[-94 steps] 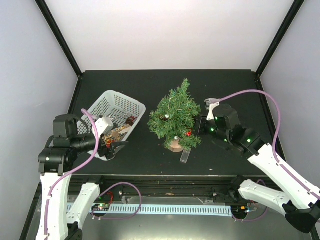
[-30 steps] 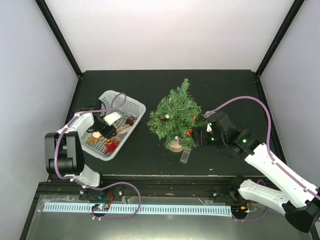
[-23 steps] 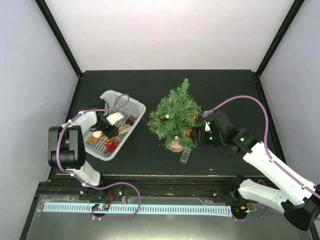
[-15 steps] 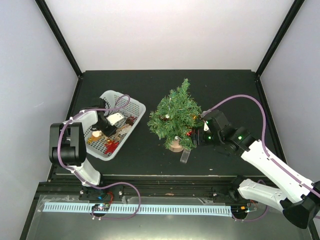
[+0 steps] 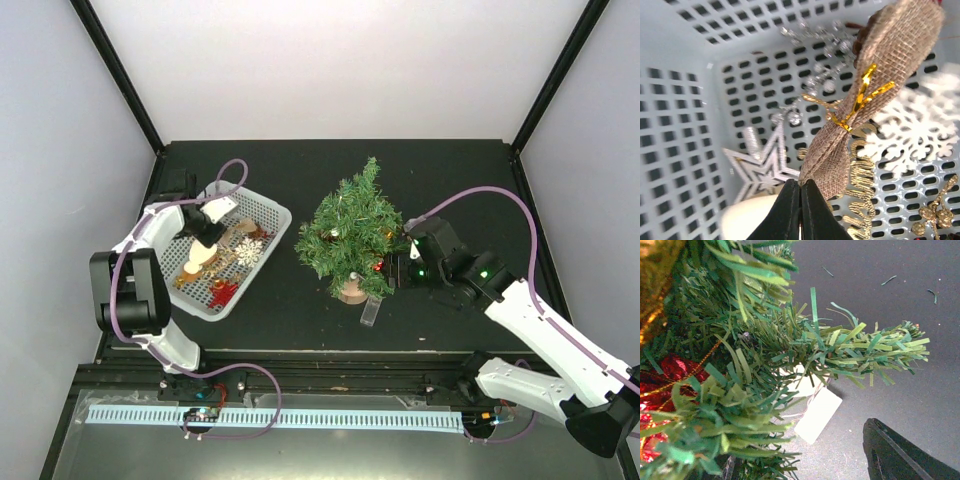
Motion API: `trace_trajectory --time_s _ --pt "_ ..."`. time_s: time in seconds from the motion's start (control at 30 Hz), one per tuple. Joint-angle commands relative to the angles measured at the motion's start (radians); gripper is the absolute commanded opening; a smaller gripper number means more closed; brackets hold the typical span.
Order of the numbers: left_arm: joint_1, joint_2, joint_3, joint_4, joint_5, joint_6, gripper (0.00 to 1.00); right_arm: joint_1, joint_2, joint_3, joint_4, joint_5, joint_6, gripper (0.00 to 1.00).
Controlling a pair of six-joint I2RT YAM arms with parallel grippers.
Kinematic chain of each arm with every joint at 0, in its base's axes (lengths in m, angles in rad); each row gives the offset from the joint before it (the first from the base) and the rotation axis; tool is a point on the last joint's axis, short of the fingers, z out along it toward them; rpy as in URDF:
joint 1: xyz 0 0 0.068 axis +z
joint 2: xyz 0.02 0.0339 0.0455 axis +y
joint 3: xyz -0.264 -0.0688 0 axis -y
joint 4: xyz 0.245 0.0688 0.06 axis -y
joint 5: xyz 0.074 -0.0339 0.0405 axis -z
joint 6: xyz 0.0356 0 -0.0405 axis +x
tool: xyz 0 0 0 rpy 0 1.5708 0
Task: Decorate the small christmas tree
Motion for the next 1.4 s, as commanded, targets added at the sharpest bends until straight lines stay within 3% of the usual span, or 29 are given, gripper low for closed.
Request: trace_trajectory --time_s 0.0,0.2,0.33,0.77,1.03,1.17,1.37 --pt "0.013 -0.034 0.073 -0.074 0.05 -0.005 0.01 -0.005 -0.004 0.032 -0.018 0.025 0.005 0.66" --pt "0.022 -0.089 0.088 -0.072 0.002 -0.001 0.02 -0.005 -0.003 0.039 -0.021 0.05 0.003 0.66" --pt "0.038 -0.169 0.125 -0.098 0.046 -0.012 0.01 -0.005 -0.004 0.047 -0.025 0.074 0.007 0.65" --pt "0.014 -0.351 0.303 -0.337 0.379 -0.009 0.02 -0.005 -0.062 0.067 -0.054 0.085 0.013 0.66" --pt "-0.161 -0.43 0.489 -0.34 0.43 -0.04 0.01 -0.004 -0.108 0.073 -0.077 0.077 0.02 0.68" --pt "-0.311 -0.383 0.619 -0.303 0.329 -0.013 0.01 -0.004 -0.121 0.069 -0.076 0.078 0.031 0.68" --pt "-0.501 -0.321 0.665 -0.263 0.223 0.115 0.02 -0.004 -0.171 0.068 -0.064 0.089 0.048 0.68"
